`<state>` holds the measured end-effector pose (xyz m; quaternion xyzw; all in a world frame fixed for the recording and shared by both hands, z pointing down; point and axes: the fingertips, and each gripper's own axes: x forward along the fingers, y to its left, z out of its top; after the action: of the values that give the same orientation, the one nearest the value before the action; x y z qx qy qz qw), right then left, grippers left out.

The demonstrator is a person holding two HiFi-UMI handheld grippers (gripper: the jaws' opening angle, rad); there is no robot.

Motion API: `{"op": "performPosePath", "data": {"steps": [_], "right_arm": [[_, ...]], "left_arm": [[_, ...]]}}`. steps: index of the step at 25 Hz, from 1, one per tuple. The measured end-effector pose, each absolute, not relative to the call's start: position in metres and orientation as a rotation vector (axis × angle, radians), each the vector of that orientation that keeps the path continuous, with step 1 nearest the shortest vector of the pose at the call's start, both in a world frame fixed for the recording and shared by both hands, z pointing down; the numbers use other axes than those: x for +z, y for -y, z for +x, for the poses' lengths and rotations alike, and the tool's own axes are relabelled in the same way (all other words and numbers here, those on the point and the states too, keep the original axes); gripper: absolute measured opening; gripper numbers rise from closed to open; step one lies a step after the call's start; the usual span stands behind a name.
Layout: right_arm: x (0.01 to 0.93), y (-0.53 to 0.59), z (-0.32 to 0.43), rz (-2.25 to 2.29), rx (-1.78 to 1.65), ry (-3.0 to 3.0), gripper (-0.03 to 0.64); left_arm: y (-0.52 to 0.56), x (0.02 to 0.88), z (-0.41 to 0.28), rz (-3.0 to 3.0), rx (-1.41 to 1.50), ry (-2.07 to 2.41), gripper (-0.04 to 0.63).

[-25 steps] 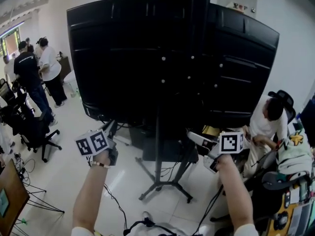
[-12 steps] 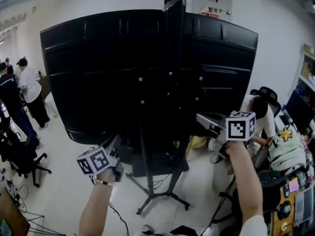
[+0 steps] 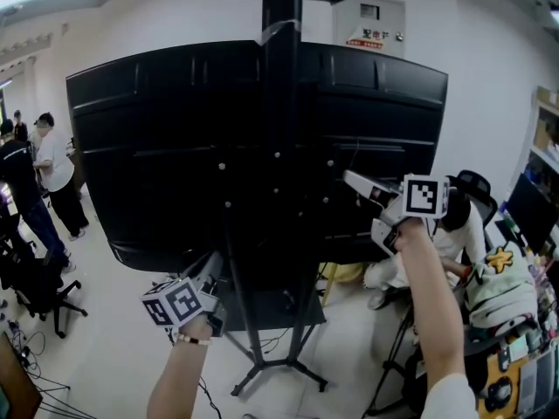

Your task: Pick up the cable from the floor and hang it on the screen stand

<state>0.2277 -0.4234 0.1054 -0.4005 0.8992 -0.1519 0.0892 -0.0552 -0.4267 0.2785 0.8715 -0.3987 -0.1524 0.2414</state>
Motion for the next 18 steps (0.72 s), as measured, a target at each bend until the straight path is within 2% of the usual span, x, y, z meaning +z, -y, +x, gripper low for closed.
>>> {"op": "performPosePath", "data": {"steps": [4,14,18], "right_arm": [[0.114,0.435,0.241,-1.104,-0.541,-2.652,0.02],[0.184,0.454,0.266,-1.249,-0.547,-2.743,0.028],[0.198,0.458,0.27,-1.316,-0.481,-2.765,0.038]], "left_arm": [[0.423,0.289,-0.041,2.376,-0.385,1.136,0.018],[0.409,0.368,0.03,2.335,-0.181,1.096,0.021],[0.399,0.389,0.063,2.326,-0.121,0.997,0.048]]}}
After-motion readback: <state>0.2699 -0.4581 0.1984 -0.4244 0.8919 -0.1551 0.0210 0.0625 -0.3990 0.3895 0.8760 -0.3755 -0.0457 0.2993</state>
